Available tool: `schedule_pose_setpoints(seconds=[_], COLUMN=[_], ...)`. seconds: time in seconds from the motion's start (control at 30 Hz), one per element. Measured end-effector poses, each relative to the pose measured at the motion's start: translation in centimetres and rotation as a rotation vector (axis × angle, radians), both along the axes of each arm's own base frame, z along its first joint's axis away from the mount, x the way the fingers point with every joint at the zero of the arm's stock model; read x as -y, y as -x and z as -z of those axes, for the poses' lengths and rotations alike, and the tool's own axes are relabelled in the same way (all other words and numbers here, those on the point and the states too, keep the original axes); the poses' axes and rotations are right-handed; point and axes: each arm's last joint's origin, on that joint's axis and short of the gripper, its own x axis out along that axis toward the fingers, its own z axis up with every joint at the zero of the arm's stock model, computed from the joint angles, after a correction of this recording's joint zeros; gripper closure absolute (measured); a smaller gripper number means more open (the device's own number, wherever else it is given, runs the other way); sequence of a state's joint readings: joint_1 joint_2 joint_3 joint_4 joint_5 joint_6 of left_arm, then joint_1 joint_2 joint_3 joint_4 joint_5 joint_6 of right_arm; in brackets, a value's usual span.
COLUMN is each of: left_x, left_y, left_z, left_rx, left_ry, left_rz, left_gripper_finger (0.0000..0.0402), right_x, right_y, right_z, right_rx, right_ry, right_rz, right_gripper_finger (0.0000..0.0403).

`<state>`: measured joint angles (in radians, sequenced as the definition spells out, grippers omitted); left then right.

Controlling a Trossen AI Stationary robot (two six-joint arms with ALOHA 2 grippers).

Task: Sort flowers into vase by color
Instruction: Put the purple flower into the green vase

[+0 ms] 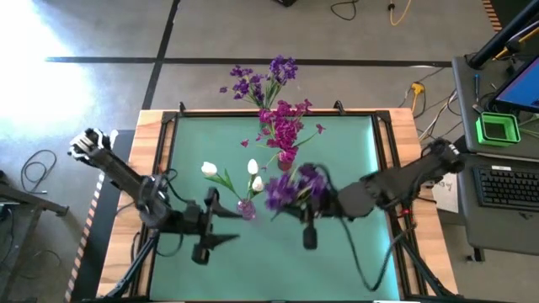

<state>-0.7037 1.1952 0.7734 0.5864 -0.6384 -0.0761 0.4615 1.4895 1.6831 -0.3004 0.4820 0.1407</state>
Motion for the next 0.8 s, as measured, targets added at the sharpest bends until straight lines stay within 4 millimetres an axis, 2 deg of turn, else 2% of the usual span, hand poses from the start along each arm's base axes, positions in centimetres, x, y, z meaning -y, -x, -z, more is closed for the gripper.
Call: schedule_pose_setpoints(seconds=[0.2,0.4,0.6,0.8], left_x=[-4.8,-9.2,-11.4,-12.5], left_y=[2.4,3.6,4.3,5.6], left_z=[-2.9,-3.4,-3.8,-4.5], left_rx=[0.014,-0.049,-0.058,-0.017], left_ry=[-0.06,-0.117,-0.127,-0.134], left_rz=[-0.097,-0.195,-0.273,-0.32], left_gripper_finger=[0.0202,0.022,0.0242,0.0263], right_x=[4.5,10.7,16.6,21.6], right_y=[1.5,1.5,1.7,3.1], right_z=[-5.4,-8.9,-10.3,-10.9], right_rx=[0.122,0.2,0.218,0.222], right_ry=[0.036,0.151,0.252,0.266], right_rz=[0.058,0.147,0.268,0.425], right_gripper_finger=[0.0381,0.0381,0.0381,0.0381])
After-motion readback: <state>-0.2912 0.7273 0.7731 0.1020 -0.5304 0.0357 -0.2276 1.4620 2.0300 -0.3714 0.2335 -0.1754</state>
